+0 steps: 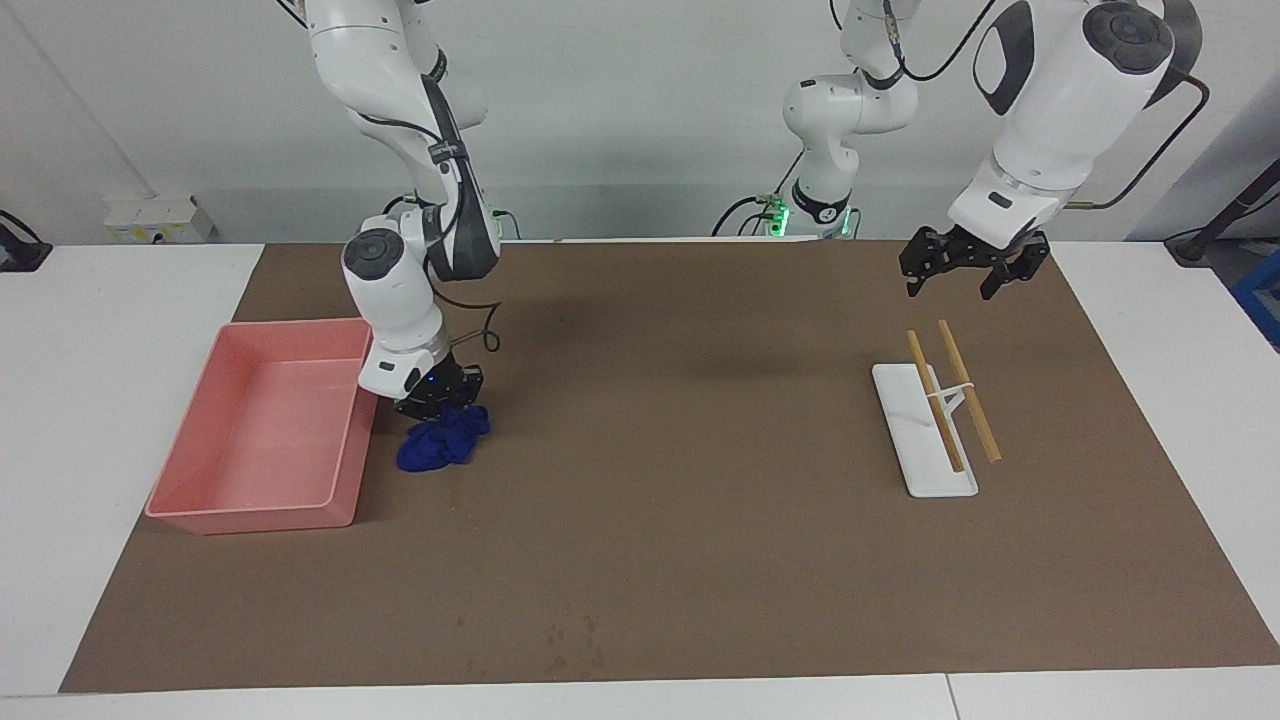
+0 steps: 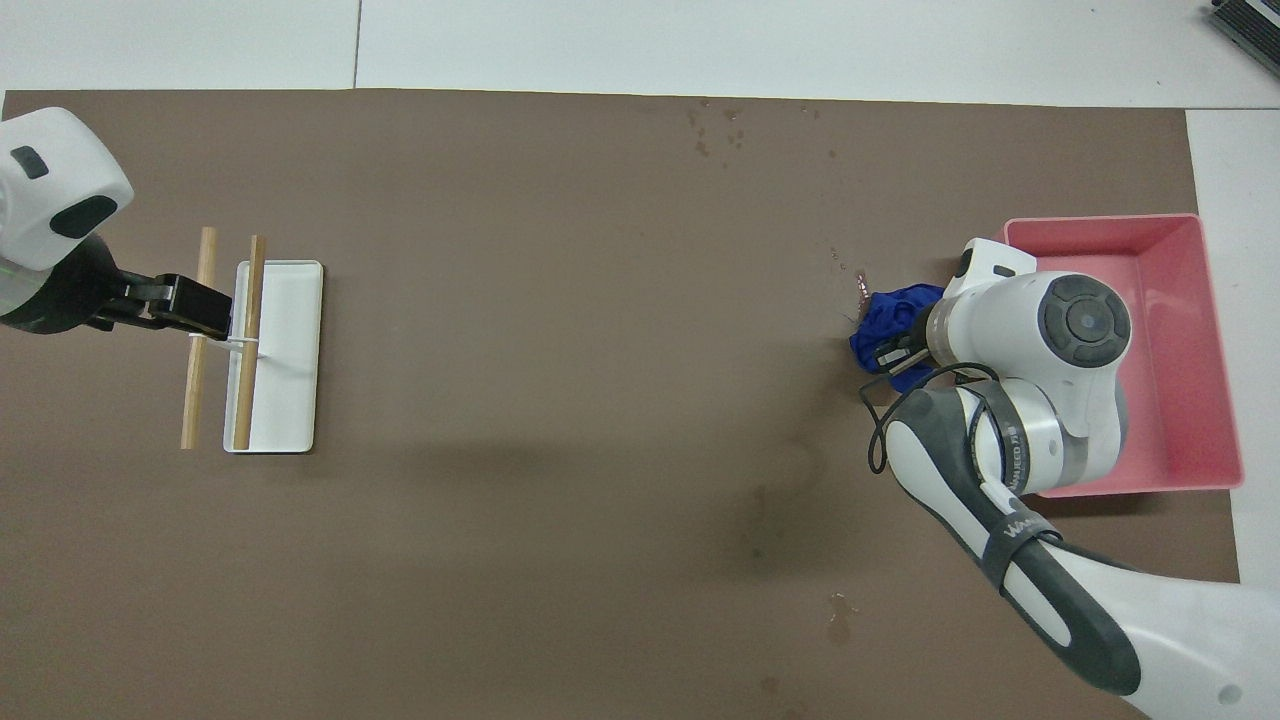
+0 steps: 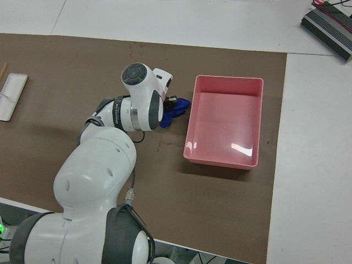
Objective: Wipe water with towel using both arms
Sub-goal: 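Pull the cloth away with the right gripper while the left gripper withdraws, then carry the blue cloth with the right gripper toward the pink bin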
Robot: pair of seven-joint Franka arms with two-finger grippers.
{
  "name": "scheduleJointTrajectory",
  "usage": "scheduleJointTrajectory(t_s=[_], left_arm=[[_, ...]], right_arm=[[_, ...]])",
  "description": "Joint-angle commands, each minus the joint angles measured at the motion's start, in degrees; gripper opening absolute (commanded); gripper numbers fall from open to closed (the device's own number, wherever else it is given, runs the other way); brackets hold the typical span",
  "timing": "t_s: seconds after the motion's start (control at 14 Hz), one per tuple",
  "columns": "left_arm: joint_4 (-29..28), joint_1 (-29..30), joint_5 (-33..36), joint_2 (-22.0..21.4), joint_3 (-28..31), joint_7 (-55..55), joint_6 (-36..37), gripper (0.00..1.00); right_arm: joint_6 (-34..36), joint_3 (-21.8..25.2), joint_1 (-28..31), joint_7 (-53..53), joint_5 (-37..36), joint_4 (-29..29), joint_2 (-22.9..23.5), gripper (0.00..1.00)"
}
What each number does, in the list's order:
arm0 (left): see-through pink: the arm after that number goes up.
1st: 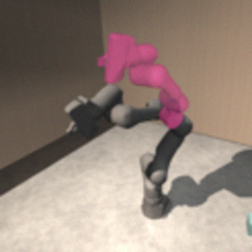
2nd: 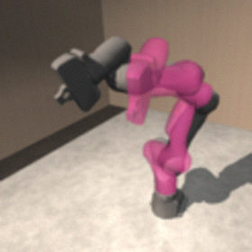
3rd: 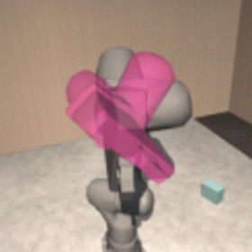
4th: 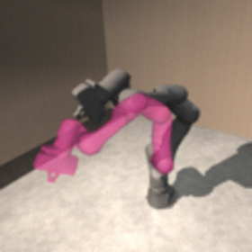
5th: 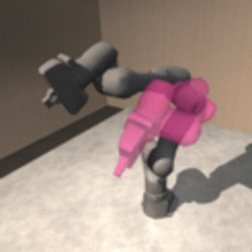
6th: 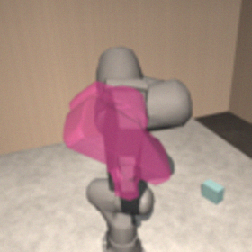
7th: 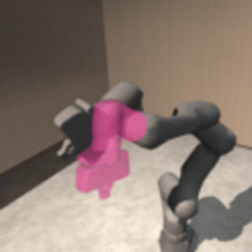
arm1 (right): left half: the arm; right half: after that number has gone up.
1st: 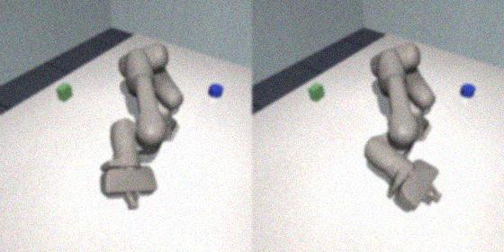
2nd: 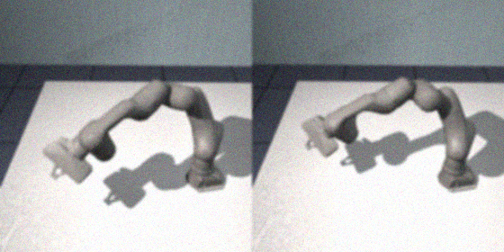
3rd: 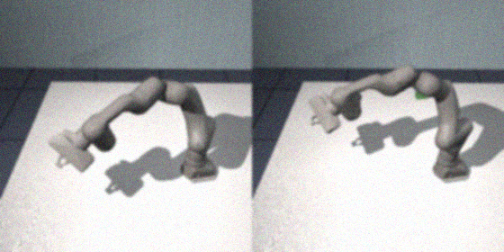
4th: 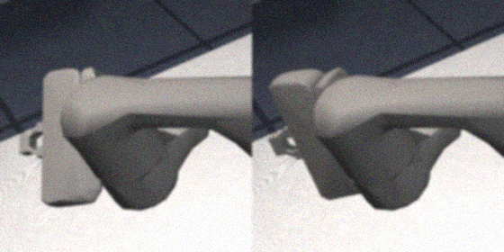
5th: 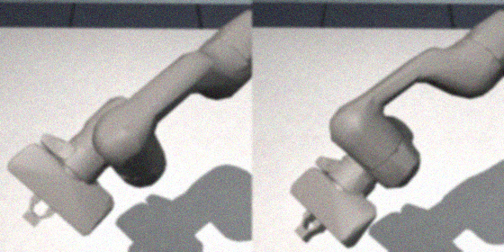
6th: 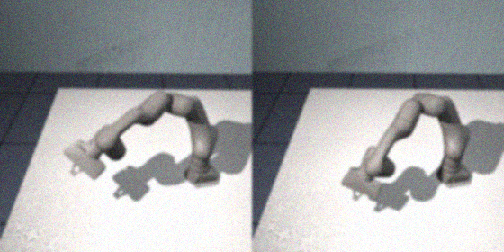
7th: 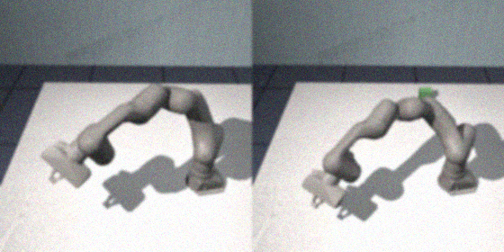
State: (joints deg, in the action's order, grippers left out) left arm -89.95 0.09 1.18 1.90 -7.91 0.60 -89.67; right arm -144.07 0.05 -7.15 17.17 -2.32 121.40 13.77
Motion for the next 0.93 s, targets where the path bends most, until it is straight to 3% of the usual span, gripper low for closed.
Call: scheduleJointTrajectory(t_s=[0.0, 0.29, 0.43, 0.57, 0.86], left_arm=[[3.0, -0.1, 0.0, -0.1, 0.9, 1.8, 2.5, 1.0], [1.7, 2.5, -0.1, -0.9, 1.5, 4.0, 1.3, 1.0], [-3.4, 2.6, 0.0, -3.6, 1.6, 3.4, -0.7, 1.0], [-4.2, 2.0, 0.0, -3.9, 1.6, 3.7, -0.9, 1.0], [-4.0, 1.5, 0.0, -3.8, 2.5, 3.6, -0.6, 1.0]], right_arm=[[-1.5, -0.4, 0.7, 1.2, -1.5, -6.0, 5.9, 0.0], [-1.7, -0.5, 0.1, 1.2, -1.5, -13.3, 11.1, 0.0], [-1.7, -0.5, -0.3, 0.4, -0.6, -14.4, 11.5, 0.0], [-1.7, -0.6, -1.0, -1.3, -0.2, -15.4, 12.0, 0.0], [-1.7, -4.6, -1.4, -14.1, 4.3, -17.5, 12.7, 0.0]])
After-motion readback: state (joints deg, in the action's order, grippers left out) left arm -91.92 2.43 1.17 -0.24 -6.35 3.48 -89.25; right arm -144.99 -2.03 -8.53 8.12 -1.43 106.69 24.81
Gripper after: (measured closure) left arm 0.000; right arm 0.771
